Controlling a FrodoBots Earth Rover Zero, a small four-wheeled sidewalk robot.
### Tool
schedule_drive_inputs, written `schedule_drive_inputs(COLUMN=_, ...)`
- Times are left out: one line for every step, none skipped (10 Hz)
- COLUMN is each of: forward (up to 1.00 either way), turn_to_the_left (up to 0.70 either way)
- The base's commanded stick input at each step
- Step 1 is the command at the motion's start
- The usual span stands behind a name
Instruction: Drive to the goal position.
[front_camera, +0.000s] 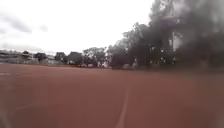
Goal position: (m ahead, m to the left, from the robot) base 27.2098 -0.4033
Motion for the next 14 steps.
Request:
schedule_drive_inputs(forward=1.0, turn_to_the_left=0.0)
schedule_drive_inputs(forward=1.0, turn_to_the_left=0.0)
schedule_drive_inputs(forward=1.0, turn_to_the_left=0.0)
schedule_drive_inputs(forward=1.0, turn_to_the_left=0.0)
schedule_drive_inputs(forward=1.0, turn_to_the_left=0.0)
schedule_drive_inputs(forward=1.0, turn_to_the_left=0.0)
schedule_drive_inputs(forward=1.0, turn_to_the_left=0.0)
schedule_drive_inputs(forward=1.0, turn_to_the_left=0.0)
schedule_drive_inputs(forward=1.0, turn_to_the_left=0.0)
schedule_drive_inputs(forward=1.0, turn_to_the_left=0.0)
schedule_drive_inputs(forward=1.0, turn_to_the_left=0.0)
schedule_drive_inputs(forward=1.0, turn_to_the_left=0.0)
schedule_drive_inputs(forward=1.0, turn_to_the_left=0.0)
schedule_drive_inputs(forward=1.0, turn_to_the_left=0.0)
